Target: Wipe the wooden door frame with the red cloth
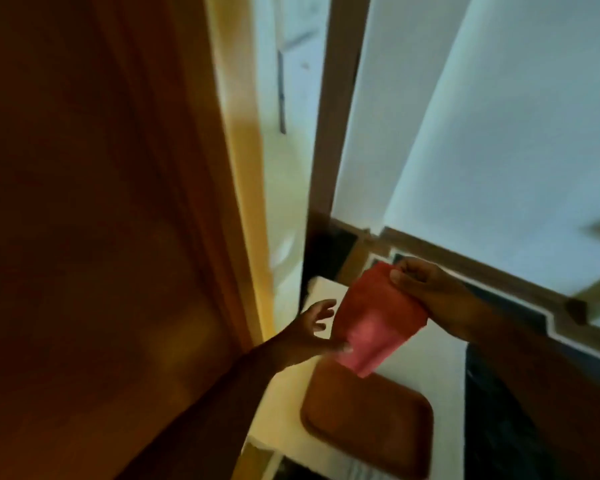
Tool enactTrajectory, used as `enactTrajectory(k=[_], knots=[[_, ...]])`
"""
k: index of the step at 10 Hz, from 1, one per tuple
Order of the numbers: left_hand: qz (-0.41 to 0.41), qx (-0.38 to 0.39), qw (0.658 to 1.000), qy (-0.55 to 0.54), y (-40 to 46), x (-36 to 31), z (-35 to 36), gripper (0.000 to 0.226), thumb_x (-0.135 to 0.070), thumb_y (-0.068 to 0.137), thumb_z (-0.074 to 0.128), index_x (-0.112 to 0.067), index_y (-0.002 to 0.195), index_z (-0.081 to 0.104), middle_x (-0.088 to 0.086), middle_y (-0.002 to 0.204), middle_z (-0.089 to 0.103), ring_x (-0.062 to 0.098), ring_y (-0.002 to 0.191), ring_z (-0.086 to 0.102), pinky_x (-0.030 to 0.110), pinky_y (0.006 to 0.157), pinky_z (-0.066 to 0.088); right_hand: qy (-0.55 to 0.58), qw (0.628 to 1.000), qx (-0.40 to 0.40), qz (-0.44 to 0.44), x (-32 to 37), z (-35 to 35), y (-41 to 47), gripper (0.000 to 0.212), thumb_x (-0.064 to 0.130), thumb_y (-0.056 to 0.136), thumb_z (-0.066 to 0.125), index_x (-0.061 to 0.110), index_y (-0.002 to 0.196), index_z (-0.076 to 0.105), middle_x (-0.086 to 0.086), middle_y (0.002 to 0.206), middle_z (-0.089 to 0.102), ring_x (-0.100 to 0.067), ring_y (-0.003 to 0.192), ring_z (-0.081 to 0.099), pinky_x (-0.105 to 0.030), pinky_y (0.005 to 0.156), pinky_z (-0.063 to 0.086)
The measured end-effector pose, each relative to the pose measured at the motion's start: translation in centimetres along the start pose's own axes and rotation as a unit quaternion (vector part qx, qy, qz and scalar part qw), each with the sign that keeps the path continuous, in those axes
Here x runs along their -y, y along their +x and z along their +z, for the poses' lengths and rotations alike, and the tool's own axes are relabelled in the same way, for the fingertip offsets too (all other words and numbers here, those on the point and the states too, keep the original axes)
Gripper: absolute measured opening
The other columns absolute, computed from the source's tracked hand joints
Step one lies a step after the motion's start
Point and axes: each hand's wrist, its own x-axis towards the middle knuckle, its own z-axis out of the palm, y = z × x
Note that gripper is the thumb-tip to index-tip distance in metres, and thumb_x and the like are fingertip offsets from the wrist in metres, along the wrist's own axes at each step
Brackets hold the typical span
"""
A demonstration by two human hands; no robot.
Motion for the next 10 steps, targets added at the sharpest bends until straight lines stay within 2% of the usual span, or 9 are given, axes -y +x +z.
enactTrajectory(k=[1, 2, 3, 4, 5, 6, 7, 9, 10], knots=[[-0.083, 0.059, 0.985, -0.135, 4.3, 3.3, 6.1, 0.081, -0.029, 0.065, 0.088, -0.023, 0.137, 0.052, 0.004, 0.136, 0.063, 0.023, 0.123, 0.062, 0.039, 0.098, 0.054, 0.118, 0.991, -0.027, 0.055, -7.7, -4.1, -2.1, 0.02, 0.048, 0.085, 0.064, 0.028, 0.083, 0.068, 0.0, 0.072, 0.068, -0.012, 0.056, 0.064, -0.027, 0.047, 0.051], [-0.171, 0.082, 0.962, -0.195, 7.5, 6.4, 11.1, 0.067, -0.024, 0.066, 0.088, -0.023, 0.128, 0.062, 0.004, 0.126, 0.07, 0.026, 0.119, 0.064, 0.049, 0.102, 0.049, 0.2, 0.962, -0.116, 0.145, -15.1, -7.6, -3.4, 0.044, 0.046, 0.084, 0.066, 0.011, 0.111, 0.064, -0.013, 0.101, 0.071, -0.025, 0.084, 0.07, -0.04, 0.07, 0.06], [-0.224, 0.042, 0.931, -0.284, 10.0, 9.9, 14.2, 0.048, -0.016, 0.067, 0.086, -0.03, 0.11, 0.073, 0.0, 0.116, 0.075, 0.026, 0.113, 0.068, 0.049, 0.09, 0.055, 0.247, 0.929, -0.156, 0.227, -21.9, -9.3, -4.7, 0.054, 0.036, 0.08, 0.071, 0.008, 0.123, 0.056, -0.016, 0.119, 0.067, -0.033, 0.101, 0.068, -0.047, 0.081, 0.058], [-0.277, -0.001, 0.898, -0.341, 11.9, 13.9, 15.1, 0.046, -0.02, 0.064, 0.089, -0.032, 0.107, 0.076, 0.001, 0.117, 0.075, 0.027, 0.11, 0.07, 0.056, 0.093, 0.054, 0.256, 0.905, -0.153, 0.304, -28.4, -9.2, -5.5, 0.068, 0.011, 0.068, 0.081, 0.012, 0.129, 0.051, -0.015, 0.122, 0.063, -0.038, 0.104, 0.066, -0.05, 0.079, 0.058], [-0.339, -0.029, 0.883, -0.325, 13.3, 18.0, 15.3, 0.068, -0.049, 0.06, 0.089, -0.032, 0.122, 0.066, -0.001, 0.123, 0.072, 0.024, 0.114, 0.068, 0.049, 0.083, 0.058, 0.251, 0.885, -0.121, 0.373, -34.7, -7.1, -5.6, 0.078, 0.001, 0.061, 0.081, 0.009, 0.133, 0.05, -0.015, 0.126, 0.061, -0.039, 0.109, 0.062, -0.056, 0.082, 0.055], [-0.393, -0.094, 0.873, -0.272, 15.3, 22.4, 15.5, 0.048, -0.056, 0.073, 0.077, -0.033, 0.112, 0.063, 0.006, 0.124, 0.068, 0.028, 0.111, 0.063, 0.049, 0.084, 0.057, 0.238, 0.868, -0.091, 0.426, -41.0, -4.2, -4.6, 0.07, 0.002, 0.071, 0.078, 0.017, 0.134, 0.049, -0.012, 0.133, 0.054, -0.04, 0.114, 0.057, -0.055, 0.083, 0.056], [-0.413, -0.127, 0.894, -0.115, 17.0, 27.3, 15.3, 0.02, -0.042, 0.088, 0.07, -0.031, 0.101, 0.059, 0.013, 0.134, 0.059, 0.033, 0.117, 0.056, 0.053, 0.105, 0.046, 0.197, 0.859, -0.082, 0.466, -46.6, -1.4, -3.3, 0.057, 0.006, 0.081, 0.07, 0.028, 0.129, 0.049, -0.007, 0.136, 0.047, -0.039, 0.119, 0.051, -0.057, 0.088, 0.054], [-0.421, -0.07, 0.904, 0.03, 20.4, 34.3, 13.9, 0.047, -0.034, 0.096, 0.062, -0.016, 0.138, 0.053, 0.013, 0.134, 0.058, 0.034, 0.12, 0.057, 0.05, 0.103, 0.048, 0.013, 0.873, -0.125, 0.472, -53.3, 3.1, -0.5, 0.064, 0.018, 0.083, 0.07, 0.014, 0.14, 0.041, -0.015, 0.138, 0.05, -0.038, 0.123, 0.049, -0.052, 0.102, 0.044], [-0.361, -0.104, 0.921, 0.107, 20.9, 34.3, 13.4, 0.04, -0.03, 0.096, 0.062, -0.015, 0.132, 0.056, 0.013, 0.127, 0.063, 0.031, 0.113, 0.061, 0.046, 0.097, 0.052, -0.059, 0.863, -0.233, 0.444, -52.7, 4.3, -0.1, 0.065, 0.026, 0.085, 0.067, 0.014, 0.141, 0.037, -0.015, 0.135, 0.053, -0.037, 0.121, 0.052, -0.05, 0.099, 0.043]])
